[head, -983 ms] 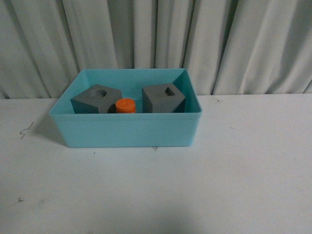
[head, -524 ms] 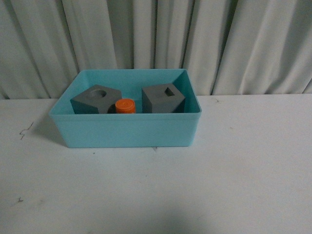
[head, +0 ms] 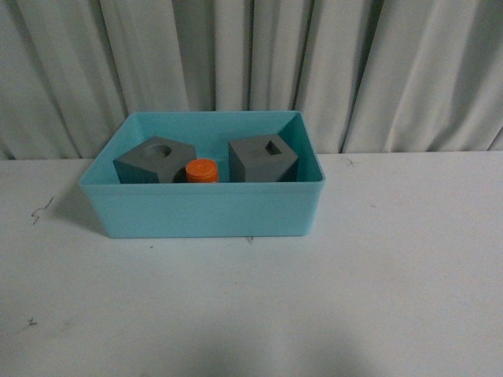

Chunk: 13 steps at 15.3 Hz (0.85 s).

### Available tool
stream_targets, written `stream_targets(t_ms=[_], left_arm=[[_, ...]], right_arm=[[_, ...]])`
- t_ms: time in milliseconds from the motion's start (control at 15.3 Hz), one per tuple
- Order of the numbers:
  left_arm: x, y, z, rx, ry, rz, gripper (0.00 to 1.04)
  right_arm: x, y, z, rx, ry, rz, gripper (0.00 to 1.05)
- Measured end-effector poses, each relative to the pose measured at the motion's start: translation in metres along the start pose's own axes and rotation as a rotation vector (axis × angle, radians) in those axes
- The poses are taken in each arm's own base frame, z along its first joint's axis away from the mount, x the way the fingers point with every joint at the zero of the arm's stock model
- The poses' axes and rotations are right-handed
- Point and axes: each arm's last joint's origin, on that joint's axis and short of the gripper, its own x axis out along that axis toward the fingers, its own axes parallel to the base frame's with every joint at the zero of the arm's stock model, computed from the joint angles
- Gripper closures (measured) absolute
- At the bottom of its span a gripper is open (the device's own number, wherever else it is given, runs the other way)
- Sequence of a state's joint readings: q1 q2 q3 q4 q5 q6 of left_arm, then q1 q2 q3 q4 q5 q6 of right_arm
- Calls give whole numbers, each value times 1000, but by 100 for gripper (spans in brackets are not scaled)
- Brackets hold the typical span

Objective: Place gray and orange parts in blue box

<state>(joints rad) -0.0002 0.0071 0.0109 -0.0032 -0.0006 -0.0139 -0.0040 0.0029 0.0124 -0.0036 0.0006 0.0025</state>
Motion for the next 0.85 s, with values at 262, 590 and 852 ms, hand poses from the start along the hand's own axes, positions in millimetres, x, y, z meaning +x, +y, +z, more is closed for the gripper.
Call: stream_targets(t_ms=[262,590,852], left_arm=[[0,0,0,0,0,0,7],[0,0,0,0,0,0,7],[0,0,0,0,0,0,7]], right_arm=[[0,0,0,0,0,0,6],[0,0,0,0,0,0,6],[0,0,0,0,0,0,6]])
